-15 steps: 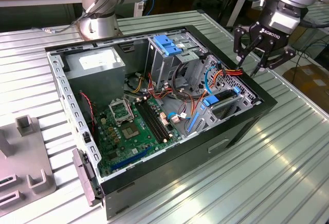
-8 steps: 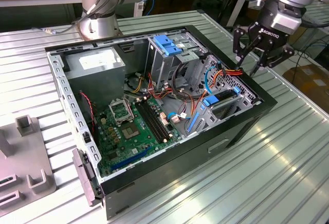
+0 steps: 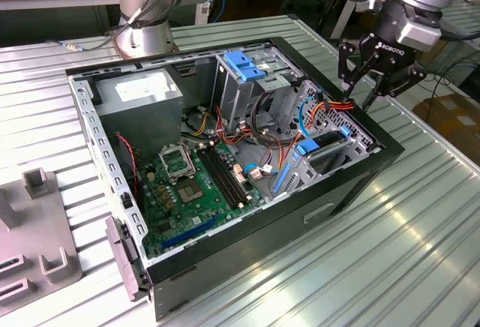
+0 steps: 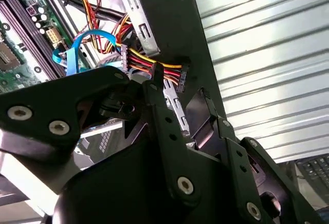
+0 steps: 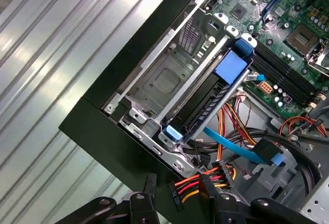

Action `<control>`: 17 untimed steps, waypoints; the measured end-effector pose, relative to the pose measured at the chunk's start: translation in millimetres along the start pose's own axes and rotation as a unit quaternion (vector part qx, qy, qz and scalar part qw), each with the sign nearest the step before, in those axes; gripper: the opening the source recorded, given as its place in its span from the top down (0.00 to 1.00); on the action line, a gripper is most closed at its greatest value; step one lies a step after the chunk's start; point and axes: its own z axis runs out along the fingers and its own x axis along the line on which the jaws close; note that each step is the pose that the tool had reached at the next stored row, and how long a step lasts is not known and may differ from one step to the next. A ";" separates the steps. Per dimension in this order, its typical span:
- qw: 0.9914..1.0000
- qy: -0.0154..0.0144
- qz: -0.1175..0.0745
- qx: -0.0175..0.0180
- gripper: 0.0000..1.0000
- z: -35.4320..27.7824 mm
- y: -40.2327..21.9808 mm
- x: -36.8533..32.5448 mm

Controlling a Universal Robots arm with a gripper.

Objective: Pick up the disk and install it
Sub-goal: 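Insert the first disk wire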

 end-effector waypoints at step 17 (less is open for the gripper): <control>0.991 0.005 -0.137 0.001 0.55 5.0 -5.7 -2.9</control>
